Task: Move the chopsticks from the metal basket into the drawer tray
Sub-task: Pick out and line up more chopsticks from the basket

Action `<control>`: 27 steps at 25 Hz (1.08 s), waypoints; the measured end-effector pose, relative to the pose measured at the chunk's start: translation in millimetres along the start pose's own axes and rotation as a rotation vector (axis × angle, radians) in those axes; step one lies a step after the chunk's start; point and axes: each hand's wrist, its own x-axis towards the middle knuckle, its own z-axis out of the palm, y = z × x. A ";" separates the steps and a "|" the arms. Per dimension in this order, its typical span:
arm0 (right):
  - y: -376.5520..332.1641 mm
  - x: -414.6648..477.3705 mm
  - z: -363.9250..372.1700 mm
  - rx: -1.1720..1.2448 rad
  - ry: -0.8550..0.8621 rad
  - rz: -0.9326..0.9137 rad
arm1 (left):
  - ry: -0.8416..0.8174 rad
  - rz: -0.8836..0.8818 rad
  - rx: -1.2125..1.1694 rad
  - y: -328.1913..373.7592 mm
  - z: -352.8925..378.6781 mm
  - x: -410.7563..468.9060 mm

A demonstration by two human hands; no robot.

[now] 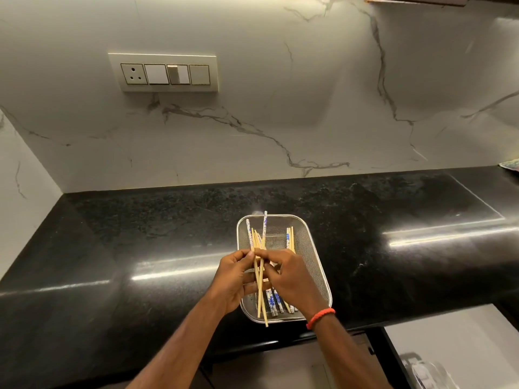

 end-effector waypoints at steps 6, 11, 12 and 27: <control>-5.4 -4.2 4.4 -0.027 -0.037 -0.042 | -0.016 0.014 -0.020 -0.1 -3.3 -0.9; 4.3 -0.6 5.2 0.253 0.057 0.068 | -0.035 0.000 -0.060 2.0 -6.1 -1.1; 11.6 5.0 5.1 0.296 0.128 0.136 | -0.028 -0.008 -0.067 2.3 -7.6 -0.9; 61.0 44.4 35.1 -0.136 -0.031 0.459 | 0.021 -0.025 -0.024 11.9 -30.7 -4.5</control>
